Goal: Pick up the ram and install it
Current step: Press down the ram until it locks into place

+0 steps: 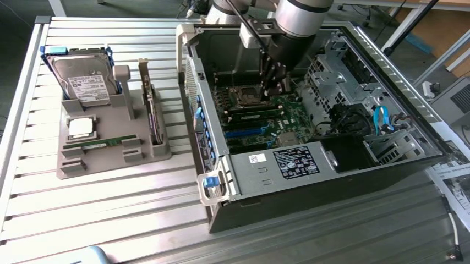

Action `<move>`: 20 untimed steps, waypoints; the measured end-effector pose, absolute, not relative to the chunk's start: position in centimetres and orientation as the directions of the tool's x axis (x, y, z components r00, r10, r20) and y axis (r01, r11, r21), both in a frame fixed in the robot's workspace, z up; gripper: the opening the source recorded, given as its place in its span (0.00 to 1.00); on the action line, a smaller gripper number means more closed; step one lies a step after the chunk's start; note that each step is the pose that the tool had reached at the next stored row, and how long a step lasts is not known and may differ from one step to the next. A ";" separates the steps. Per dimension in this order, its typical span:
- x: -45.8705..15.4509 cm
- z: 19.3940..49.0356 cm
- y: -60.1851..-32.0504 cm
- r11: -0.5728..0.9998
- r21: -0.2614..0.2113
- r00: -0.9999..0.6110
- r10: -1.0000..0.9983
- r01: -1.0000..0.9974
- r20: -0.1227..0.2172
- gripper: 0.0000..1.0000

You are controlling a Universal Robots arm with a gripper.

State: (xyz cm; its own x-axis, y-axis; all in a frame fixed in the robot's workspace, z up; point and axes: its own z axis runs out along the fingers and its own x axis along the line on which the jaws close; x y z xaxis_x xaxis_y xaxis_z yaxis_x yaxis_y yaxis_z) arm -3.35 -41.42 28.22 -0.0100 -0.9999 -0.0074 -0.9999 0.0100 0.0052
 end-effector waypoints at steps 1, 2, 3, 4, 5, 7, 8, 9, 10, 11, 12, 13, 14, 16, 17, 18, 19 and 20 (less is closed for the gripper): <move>-3.1 28.2 -41.4 0.010 0.006 -0.010 -1.000 -1.000 -0.007 0.11; -2.8 28.2 -41.4 0.010 0.006 -0.010 -1.000 -1.000 -0.007 0.11; -2.6 28.2 -41.4 0.010 0.007 -0.010 -1.000 -1.000 -0.007 0.11; -2.3 28.2 -41.4 0.010 0.008 -0.010 -1.000 -1.000 -0.007 0.11; -2.1 28.2 -41.4 0.010 0.008 -0.010 -1.000 -1.000 -0.007 0.11; -1.5 28.2 -41.4 0.010 0.009 -0.010 -1.000 -1.000 -0.006 0.11; -1.3 28.2 -41.4 0.010 0.010 -0.010 -1.000 -1.000 -0.006 0.11; -1.1 28.2 -41.4 0.010 0.011 -0.010 -1.000 -1.000 -0.006 0.11; -1.0 28.2 -41.4 0.010 0.011 -0.010 -1.000 -1.000 -0.006 0.11; -0.8 28.2 -41.4 0.010 0.011 -0.010 -1.000 -1.000 -0.006 0.11; -0.6 28.2 -41.4 0.010 0.012 -0.010 -1.000 -1.000 -0.006 0.11; -0.4 28.2 -41.4 0.010 0.012 -0.010 -1.000 -1.000 -0.006 0.11; -0.2 28.2 -41.4 0.010 0.012 -0.010 -1.000 -1.000 -0.006 0.11; 0.2 28.2 -41.4 0.010 0.013 -0.010 -1.000 -1.000 -0.006 0.11; 0.4 28.2 -41.4 0.010 0.014 -0.010 -1.000 -1.000 -0.006 0.11; 0.5 28.2 -41.4 0.010 0.014 -0.010 -1.000 -1.000 -0.006 0.11; 0.7 28.2 -41.4 0.010 0.014 -0.010 -1.000 -1.000 -0.006 0.11; 0.9 28.2 -41.4 0.010 0.015 -0.010 -1.000 -1.000 -0.006 0.11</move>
State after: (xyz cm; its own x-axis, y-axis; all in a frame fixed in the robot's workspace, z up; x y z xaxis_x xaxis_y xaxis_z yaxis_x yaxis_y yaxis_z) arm 0.87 -41.42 28.22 -0.0100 -0.9999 -0.0056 -0.9998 0.0099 0.0146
